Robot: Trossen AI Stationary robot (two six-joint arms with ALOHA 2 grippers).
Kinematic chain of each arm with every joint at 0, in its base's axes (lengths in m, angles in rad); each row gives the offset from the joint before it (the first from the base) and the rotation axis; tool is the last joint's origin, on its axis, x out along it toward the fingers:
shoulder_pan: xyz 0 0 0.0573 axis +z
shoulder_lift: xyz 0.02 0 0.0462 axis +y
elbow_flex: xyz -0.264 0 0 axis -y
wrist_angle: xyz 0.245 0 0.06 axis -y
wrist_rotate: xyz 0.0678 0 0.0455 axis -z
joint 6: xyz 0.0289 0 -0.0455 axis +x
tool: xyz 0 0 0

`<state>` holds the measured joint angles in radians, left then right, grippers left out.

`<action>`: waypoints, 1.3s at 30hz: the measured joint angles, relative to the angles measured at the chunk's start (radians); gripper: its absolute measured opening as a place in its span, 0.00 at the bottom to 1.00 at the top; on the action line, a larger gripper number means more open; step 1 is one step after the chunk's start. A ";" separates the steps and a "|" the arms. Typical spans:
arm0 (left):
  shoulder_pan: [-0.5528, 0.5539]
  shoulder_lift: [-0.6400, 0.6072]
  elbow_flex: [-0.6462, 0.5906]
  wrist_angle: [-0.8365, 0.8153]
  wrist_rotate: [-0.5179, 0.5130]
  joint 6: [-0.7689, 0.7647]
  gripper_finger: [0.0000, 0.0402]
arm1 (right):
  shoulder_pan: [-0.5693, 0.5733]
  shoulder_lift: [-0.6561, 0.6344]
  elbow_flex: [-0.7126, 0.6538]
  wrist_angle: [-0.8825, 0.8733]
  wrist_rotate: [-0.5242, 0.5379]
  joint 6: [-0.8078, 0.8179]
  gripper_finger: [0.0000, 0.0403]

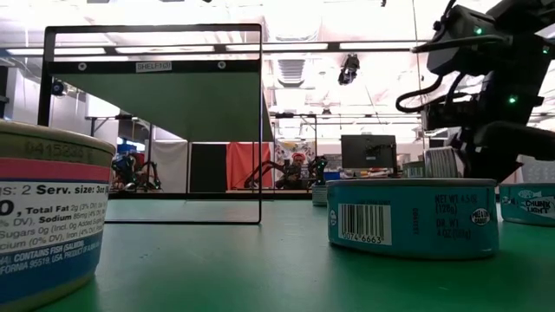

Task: Stack canned seafood by type on shelf
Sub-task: Put the green and white tuna can on the shelf

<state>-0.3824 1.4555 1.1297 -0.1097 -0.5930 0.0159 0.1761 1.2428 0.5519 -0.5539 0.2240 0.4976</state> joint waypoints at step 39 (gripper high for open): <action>-0.017 -0.019 0.000 -0.128 0.009 -0.012 0.00 | -0.004 0.206 0.659 -0.513 -0.148 -0.844 0.64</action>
<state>-0.3997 1.4368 1.1297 -0.2375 -0.5842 0.0043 0.1719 1.4491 1.2110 -1.0674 0.0763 -0.3468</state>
